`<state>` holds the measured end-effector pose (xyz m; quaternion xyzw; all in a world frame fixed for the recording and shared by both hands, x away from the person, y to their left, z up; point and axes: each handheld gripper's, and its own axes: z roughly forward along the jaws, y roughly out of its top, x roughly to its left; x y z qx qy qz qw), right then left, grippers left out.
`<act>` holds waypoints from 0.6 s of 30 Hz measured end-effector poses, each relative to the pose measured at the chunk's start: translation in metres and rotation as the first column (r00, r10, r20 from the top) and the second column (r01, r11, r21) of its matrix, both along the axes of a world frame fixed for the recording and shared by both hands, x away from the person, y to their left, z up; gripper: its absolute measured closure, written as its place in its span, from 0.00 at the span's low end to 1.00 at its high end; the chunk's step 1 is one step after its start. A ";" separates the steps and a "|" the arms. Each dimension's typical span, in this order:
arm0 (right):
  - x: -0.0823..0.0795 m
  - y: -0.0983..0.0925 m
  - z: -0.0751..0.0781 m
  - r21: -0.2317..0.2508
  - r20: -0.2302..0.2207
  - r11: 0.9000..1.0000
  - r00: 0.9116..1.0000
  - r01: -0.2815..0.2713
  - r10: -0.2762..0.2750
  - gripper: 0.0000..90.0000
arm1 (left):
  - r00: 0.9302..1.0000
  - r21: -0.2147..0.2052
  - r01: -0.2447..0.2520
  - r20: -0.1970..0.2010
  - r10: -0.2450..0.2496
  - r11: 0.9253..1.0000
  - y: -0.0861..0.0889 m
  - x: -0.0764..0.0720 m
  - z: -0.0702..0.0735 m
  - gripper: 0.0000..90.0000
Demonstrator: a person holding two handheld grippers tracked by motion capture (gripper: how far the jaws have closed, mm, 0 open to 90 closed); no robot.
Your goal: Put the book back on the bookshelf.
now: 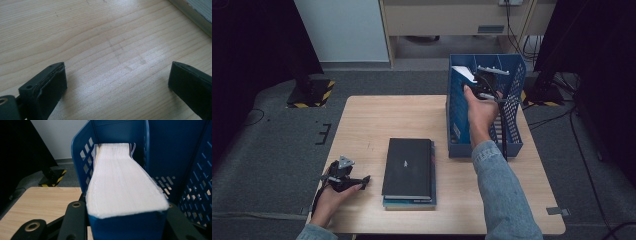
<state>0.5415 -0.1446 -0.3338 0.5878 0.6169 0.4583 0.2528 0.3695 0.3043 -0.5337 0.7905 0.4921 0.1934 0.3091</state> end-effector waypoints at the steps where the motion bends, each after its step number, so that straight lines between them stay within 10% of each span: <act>1: 0.000 0.000 0.000 -0.002 0.000 1.000 1.000 -0.003 0.003 0.66 | 1.000 0.000 0.000 0.000 0.000 1.000 0.000 0.000 0.000 0.01; 18: -0.013 0.001 0.006 -0.067 -0.099 0.996 0.994 -0.059 0.052 0.65 | 1.000 0.003 0.002 -0.002 -0.002 1.000 -0.001 0.000 0.000 0.01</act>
